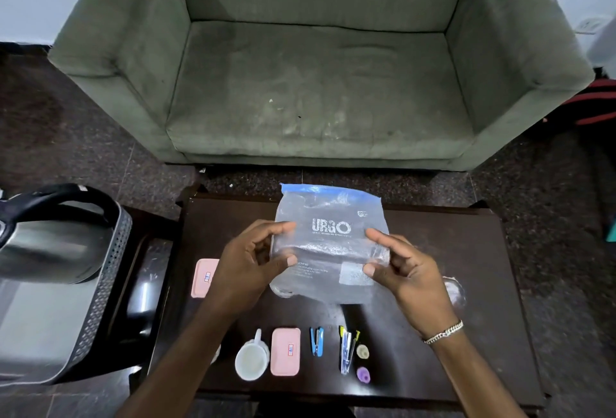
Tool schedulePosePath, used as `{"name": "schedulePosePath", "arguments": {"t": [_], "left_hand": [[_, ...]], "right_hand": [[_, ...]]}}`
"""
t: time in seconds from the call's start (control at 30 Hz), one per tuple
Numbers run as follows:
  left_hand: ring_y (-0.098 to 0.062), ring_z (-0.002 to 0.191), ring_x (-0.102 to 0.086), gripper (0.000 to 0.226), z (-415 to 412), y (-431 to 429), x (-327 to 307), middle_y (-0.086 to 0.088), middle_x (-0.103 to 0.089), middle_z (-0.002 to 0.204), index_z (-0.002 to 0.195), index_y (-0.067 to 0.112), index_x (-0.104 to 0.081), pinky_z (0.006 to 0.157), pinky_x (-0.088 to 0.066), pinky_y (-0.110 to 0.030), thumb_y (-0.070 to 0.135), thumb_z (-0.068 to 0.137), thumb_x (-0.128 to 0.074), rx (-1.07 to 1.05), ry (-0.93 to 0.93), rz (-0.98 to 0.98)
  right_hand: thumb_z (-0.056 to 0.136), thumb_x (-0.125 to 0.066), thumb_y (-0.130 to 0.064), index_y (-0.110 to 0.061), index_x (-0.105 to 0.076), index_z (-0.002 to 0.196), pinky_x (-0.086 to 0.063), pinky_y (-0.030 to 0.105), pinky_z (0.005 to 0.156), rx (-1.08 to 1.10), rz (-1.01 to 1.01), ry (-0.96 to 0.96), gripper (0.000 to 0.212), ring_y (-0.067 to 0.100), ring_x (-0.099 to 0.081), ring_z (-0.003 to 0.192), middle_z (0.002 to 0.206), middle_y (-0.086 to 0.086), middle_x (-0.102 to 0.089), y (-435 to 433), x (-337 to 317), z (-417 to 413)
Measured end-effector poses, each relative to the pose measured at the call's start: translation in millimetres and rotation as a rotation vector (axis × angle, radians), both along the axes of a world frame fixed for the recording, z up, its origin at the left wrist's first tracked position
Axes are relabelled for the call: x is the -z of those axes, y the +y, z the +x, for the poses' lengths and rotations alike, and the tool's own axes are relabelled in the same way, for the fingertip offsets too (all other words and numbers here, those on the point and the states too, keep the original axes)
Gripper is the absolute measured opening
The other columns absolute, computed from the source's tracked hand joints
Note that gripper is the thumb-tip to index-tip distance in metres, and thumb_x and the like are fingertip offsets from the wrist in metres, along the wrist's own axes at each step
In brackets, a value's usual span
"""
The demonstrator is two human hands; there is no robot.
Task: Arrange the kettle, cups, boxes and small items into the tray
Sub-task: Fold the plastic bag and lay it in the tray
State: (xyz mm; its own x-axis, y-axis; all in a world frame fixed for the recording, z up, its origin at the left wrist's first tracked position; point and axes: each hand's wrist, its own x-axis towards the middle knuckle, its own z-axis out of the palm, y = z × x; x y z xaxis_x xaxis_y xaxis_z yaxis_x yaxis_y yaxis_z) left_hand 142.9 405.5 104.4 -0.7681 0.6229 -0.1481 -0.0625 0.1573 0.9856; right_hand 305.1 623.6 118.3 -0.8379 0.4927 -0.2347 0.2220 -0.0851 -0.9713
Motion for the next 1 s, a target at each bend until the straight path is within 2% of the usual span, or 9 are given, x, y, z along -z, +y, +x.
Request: {"name": "schedulePosePath", "arguments": {"t": [0.1,0.23,0.4,0.57,0.67,0.73,0.83,0.9,1.0], "left_hand": [[-0.024,0.104,-0.072,0.047,5,2,1,0.003,-0.07,0.113,0.12,0.034,-0.075,0.096,-0.058,-0.055,0.014,0.079,-0.081,-0.05,0.052,-0.045],[-0.017,0.09,-0.07,0.039,7,3,3,0.008,-0.071,0.104,0.113,0.034,-0.076,0.084,-0.058,-0.041,0.014,0.08,-0.081,-0.108,0.201,-0.171],[-0.011,0.085,-0.067,0.021,2,5,3,0.008,-0.066,0.092,0.089,0.02,-0.079,0.071,-0.049,-0.016,-0.001,0.084,-0.081,-0.146,0.322,-0.252],[-0.007,0.113,-0.065,0.022,-11,-2,5,0.006,-0.071,0.113,0.078,0.016,-0.062,0.096,-0.051,-0.031,0.02,0.097,-0.072,-0.139,0.27,-0.223],[-0.003,0.067,-0.05,0.028,-8,-1,3,0.009,-0.056,0.068,0.081,0.024,-0.046,0.059,-0.046,-0.033,0.039,0.099,-0.06,-0.155,0.229,-0.194],[-0.01,0.058,-0.045,0.023,-5,1,0,0.005,-0.049,0.066,0.092,0.028,-0.042,0.054,-0.041,-0.029,0.033,0.098,-0.064,-0.214,0.221,-0.145],[-0.023,0.058,-0.054,0.023,-9,-1,-2,-0.005,-0.057,0.073,0.099,0.033,-0.046,0.056,-0.044,-0.033,0.018,0.098,-0.064,-0.175,0.228,-0.111],[-0.009,0.065,-0.057,0.009,-8,-4,-6,0.004,-0.065,0.081,0.095,0.028,-0.062,0.062,-0.045,-0.028,0.019,0.095,-0.064,-0.025,0.268,-0.102],[-0.008,0.105,-0.07,0.01,-10,-9,-7,0.017,-0.078,0.102,0.096,0.025,-0.082,0.093,-0.05,-0.02,0.02,0.089,-0.077,0.055,0.144,-0.09]], "right_hand": [[0.079,-0.074,0.011,-0.022,-0.072,0.116,-0.053,0.028,0.092,0.106,-0.002,-0.076,0.05,0.011,-0.065,0.099,0.115,-0.006,-0.073,-3,-1,-7],[0.079,-0.075,0.007,-0.026,-0.076,0.097,-0.046,0.011,0.078,0.104,0.193,-0.157,0.038,-0.001,-0.062,0.082,0.097,-0.008,-0.074,-5,-4,-17],[0.085,-0.072,-0.003,-0.017,-0.075,0.081,-0.041,0.012,0.074,0.07,0.365,-0.213,0.015,0.004,-0.056,0.078,0.086,0.001,-0.056,-7,-5,-25],[0.097,-0.061,-0.01,-0.001,-0.057,0.083,-0.039,0.027,0.068,0.043,0.225,-0.084,0.016,0.011,-0.048,0.072,0.08,0.002,-0.052,-6,0,-30],[0.102,-0.053,-0.014,0.0,-0.043,0.081,-0.033,0.031,0.06,0.101,0.196,-0.024,0.027,0.013,-0.035,0.067,0.072,0.003,-0.038,-16,4,-37],[0.103,-0.051,-0.015,-0.006,-0.04,0.08,-0.033,0.03,0.058,0.165,0.218,-0.009,0.027,0.01,-0.033,0.066,0.071,0.0,-0.036,-24,6,-43],[0.103,-0.05,-0.018,-0.01,-0.043,0.087,-0.037,0.034,0.062,0.22,0.291,-0.014,0.019,0.007,-0.037,0.066,0.071,-0.002,-0.041,-32,11,-51],[0.102,-0.05,-0.015,-0.02,-0.052,0.104,-0.042,0.031,0.067,0.208,0.333,-0.004,0.006,0.003,-0.044,0.069,0.079,-0.013,-0.051,-35,14,-53],[0.101,-0.053,-0.007,-0.03,-0.05,0.139,-0.043,0.008,0.073,0.11,0.302,0.08,0.044,-0.016,-0.048,0.081,0.1,-0.027,-0.062,-39,10,-57]]}}
